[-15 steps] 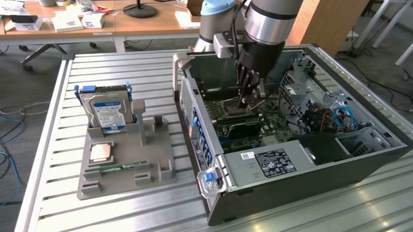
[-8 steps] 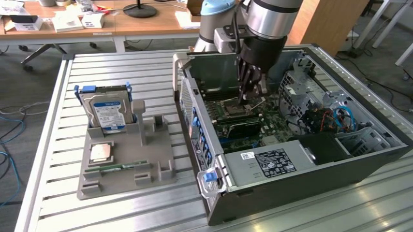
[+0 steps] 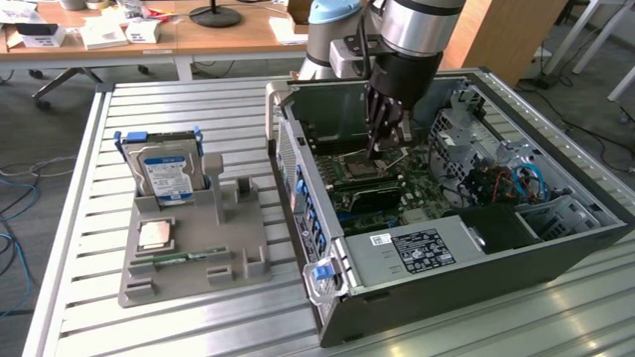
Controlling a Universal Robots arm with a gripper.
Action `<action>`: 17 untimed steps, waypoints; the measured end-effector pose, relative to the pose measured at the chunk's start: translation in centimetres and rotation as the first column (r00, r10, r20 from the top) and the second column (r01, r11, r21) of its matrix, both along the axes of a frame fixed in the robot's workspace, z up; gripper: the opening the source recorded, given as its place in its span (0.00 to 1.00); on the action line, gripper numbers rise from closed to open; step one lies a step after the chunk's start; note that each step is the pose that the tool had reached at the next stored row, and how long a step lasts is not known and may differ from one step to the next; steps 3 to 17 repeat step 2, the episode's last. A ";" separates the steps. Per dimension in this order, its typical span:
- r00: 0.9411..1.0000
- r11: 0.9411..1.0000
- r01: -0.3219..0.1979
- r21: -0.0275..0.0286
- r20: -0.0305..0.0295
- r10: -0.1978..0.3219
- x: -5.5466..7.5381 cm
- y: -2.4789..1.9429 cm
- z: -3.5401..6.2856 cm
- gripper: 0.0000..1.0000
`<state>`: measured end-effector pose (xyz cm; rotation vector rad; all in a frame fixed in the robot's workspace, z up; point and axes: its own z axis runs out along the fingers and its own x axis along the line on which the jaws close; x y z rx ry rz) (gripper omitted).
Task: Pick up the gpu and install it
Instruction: 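Press down on the gpu until it lock into place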
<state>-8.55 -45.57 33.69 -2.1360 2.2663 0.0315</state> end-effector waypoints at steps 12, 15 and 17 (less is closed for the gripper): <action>1.000 1.000 0.000 0.000 0.000 0.000 0.0 0.00 0.00 0.11; 1.000 1.000 0.000 0.000 0.000 0.000 0.0 0.00 0.00 0.11; 1.000 1.000 0.000 0.000 0.000 0.000 0.0 0.00 0.00 0.11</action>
